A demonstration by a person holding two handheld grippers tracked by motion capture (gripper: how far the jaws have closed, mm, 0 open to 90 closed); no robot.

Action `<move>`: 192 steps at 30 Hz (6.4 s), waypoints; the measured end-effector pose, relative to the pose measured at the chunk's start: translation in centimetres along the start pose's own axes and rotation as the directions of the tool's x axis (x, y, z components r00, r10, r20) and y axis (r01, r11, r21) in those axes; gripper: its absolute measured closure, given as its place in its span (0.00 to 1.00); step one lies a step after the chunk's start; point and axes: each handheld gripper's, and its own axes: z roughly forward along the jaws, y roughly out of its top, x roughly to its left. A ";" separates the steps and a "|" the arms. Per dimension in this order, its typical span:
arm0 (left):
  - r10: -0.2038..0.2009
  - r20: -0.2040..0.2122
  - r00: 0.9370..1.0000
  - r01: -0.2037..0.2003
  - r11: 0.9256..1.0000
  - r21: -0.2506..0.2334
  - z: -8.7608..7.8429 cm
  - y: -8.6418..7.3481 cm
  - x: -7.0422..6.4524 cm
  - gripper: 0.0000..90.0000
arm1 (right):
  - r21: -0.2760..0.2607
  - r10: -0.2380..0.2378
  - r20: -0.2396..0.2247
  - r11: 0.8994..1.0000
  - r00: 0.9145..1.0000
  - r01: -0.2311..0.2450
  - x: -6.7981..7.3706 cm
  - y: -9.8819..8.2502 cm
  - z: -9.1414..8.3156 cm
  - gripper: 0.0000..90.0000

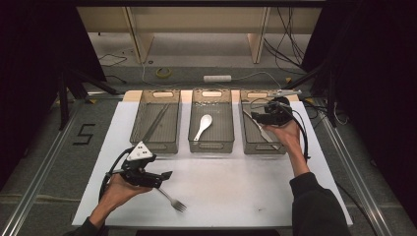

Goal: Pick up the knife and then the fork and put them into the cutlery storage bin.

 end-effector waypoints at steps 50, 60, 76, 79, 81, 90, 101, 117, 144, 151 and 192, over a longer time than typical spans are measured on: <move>0.016 -0.056 0.998 -0.001 0.964 0.266 2.2 -1.3 2.4 0.99 | -0.154 -0.084 -0.237 0.987 0.968 0.048 9.2 -13.1 -9.3 0.31; 0.028 -0.029 0.999 -0.016 0.930 0.367 3.2 -2.0 2.7 0.99 | -0.142 -0.099 -0.248 0.988 0.964 0.065 9.5 -13.3 -9.3 0.30; 0.030 -0.026 0.999 -0.014 0.876 0.483 3.2 -2.3 2.5 0.99 | -0.134 -0.102 -0.258 0.989 0.961 0.068 9.8 -13.4 -9.3 0.31; 0.040 -0.024 0.999 -0.022 0.857 0.514 3.0 -2.4 2.2 0.99 | -0.137 -0.104 -0.259 0.988 0.960 0.070 9.8 -13.4 -9.3 0.31; 0.042 -0.015 0.999 -0.027 0.838 0.544 2.8 -2.4 2.1 0.99 | -0.133 -0.103 -0.259 0.989 0.960 0.070 9.8 -13.4 -9.3 0.31; 0.057 0.020 0.998 -0.056 0.760 0.647 2.1 -2.7 1.2 0.99 | -0.130 -0.107 -0.262 0.989 0.959 0.075 9.9 -13.3 -9.3 0.31; 0.063 0.075 0.995 -0.097 0.729 0.677 1.7 -2.8 0.6 0.96 | -0.130 -0.111 -0.263 0.988 0.958 0.079 9.9 -13.3 -9.2 0.31; 0.166 0.182 0.969 -0.245 0.732 0.636 1.3 -2.5 -1.2 0.45 | -0.123 -0.114 -0.278 0.989 0.954 0.083 10.0 -13.3 -9.1 0.30; 0.221 0.240 0.945 -0.326 0.690 0.647 1.8 -3.0 -1.8 0.77 | -0.112 -0.120 -0.282 0.989 0.952 0.091 10.0 -13.3 -9.0 0.30; 0.244 0.248 0.938 -0.348 0.674 0.652 1.8 -3.0 -2.0 0.77 | -0.114 -0.118 -0.281 0.990 0.952 0.089 10.0 -13.4 -9.1 0.30; 0.235 0.270 0.934 -0.351 0.746 0.566 1.7 -1.5 -2.0 0.90 | -0.108 -0.117 -0.287 0.990 0.951 0.089 10.1 -13.3 -9.0 0.30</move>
